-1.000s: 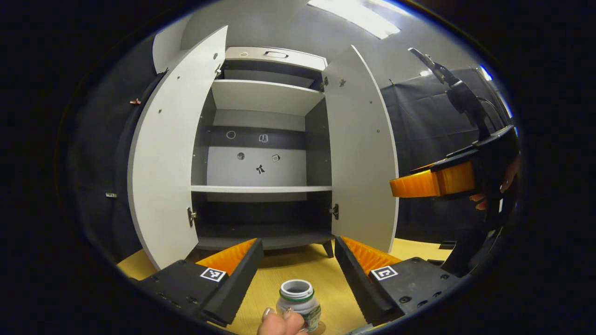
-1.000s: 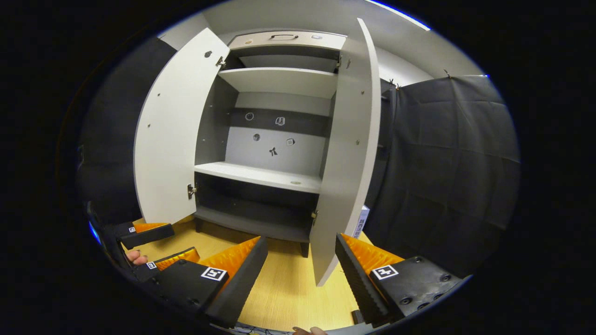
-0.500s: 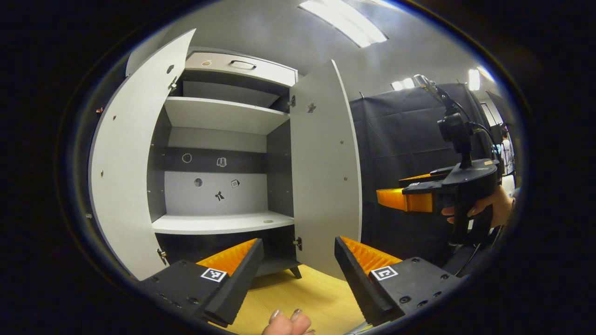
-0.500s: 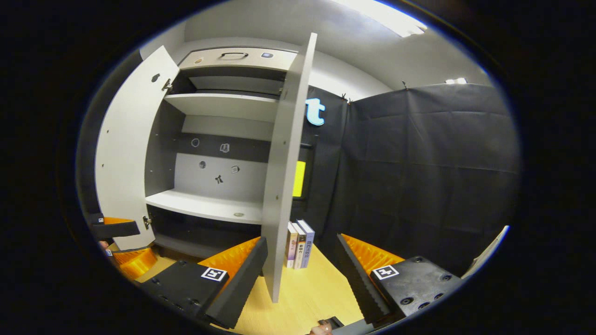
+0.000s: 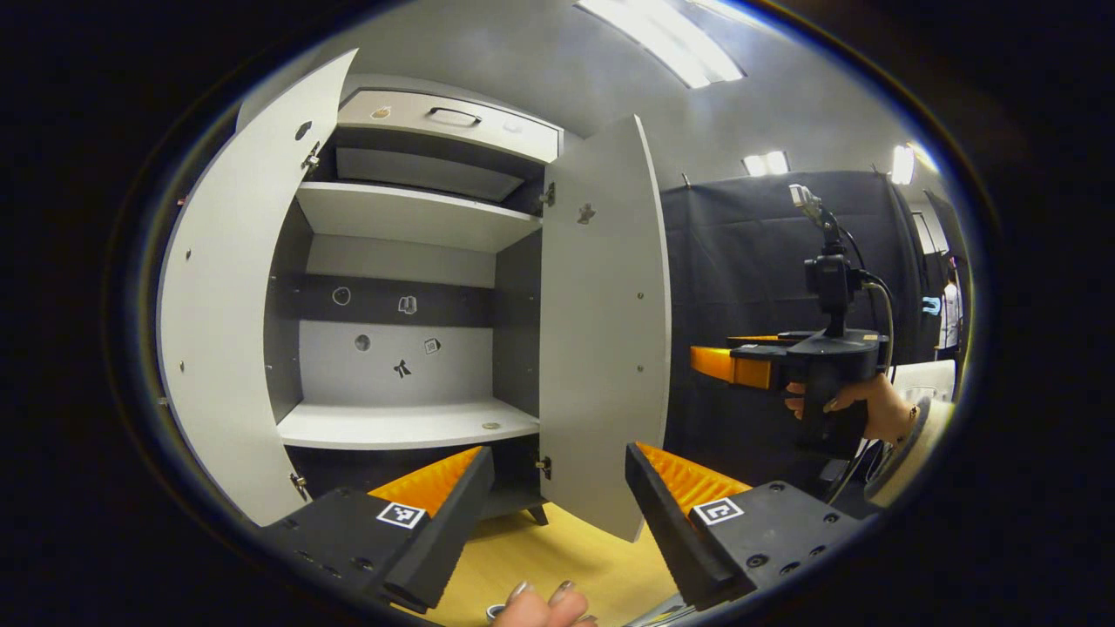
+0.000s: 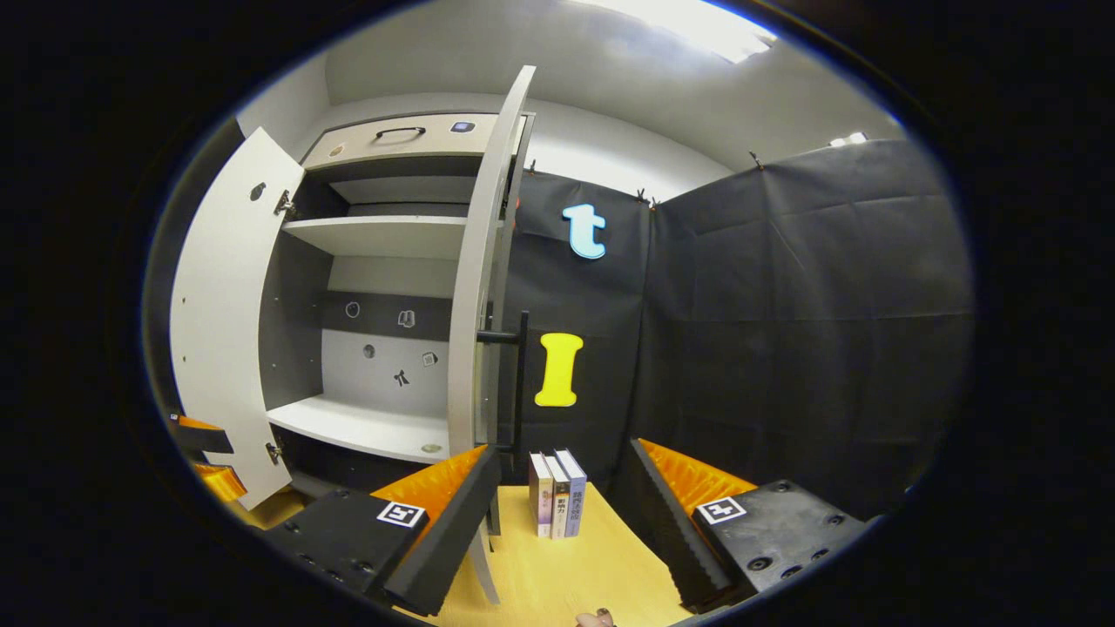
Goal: Grasp the bottle in the cabinet with the left hand and place it on the coaster, then close the right door with the right hand and the left door with the left hand.
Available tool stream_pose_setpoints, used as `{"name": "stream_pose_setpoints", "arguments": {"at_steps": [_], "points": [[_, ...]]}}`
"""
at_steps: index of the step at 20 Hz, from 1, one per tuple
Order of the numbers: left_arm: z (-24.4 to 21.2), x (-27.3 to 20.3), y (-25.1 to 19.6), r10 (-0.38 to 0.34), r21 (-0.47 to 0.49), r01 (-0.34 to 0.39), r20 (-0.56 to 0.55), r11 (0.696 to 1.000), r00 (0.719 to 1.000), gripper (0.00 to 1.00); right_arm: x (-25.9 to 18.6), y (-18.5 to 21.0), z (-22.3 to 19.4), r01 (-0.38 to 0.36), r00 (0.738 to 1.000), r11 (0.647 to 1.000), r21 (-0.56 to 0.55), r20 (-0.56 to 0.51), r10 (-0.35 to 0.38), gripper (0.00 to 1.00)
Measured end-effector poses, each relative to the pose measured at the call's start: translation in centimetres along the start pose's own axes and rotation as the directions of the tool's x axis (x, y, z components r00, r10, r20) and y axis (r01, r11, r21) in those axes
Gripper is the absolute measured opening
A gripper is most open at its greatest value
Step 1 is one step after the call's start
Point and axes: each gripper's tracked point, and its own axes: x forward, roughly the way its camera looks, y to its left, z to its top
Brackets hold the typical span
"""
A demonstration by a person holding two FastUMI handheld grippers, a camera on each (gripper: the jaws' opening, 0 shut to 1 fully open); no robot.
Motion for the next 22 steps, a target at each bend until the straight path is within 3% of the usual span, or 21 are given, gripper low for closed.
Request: {"name": "stream_pose_setpoints", "arguments": {"at_steps": [6,8,14,16,19,22], "points": [[1.3,2.1,0.5,0.190,-0.091,-0.187,0.021,0.978,0.982,0.97,4.0,0.7,-0.3,-0.208,0.978,0.973,0.099,-0.009,0.210,0.99],[1.1,2.6,0.3,0.235,-0.112,-0.232,0.014,0.966,0.972,0.97,4.5,1.3,-0.8,-0.279,0.959,0.954,0.111,-0.020,0.283,0.95],[0.4,2.8,-0.1,0.325,-0.092,-0.324,-0.006,0.941,0.946,0.97,4.6,5.3,-0.8,-0.465,0.880,0.868,0.176,-0.018,0.475,0.95],[0.1,2.5,0.4,0.342,-0.082,-0.342,-0.017,0.936,0.940,0.97,4.5,7.2,-1.1,-0.501,0.858,0.847,0.178,-0.026,0.513,0.95],[0.4,1.5,1.8,0.367,-0.063,-0.367,-0.018,0.928,0.930,0.97,5.1,9.3,-1.0,-0.521,0.848,0.840,0.153,-0.019,0.529,0.95],[0.4,0.0,4.1,0.387,-0.050,-0.388,-0.023,0.920,0.922,0.97,5.5,11.8,-1.4,-0.529,0.836,0.822,0.213,-0.034,0.547,0.95]]}}
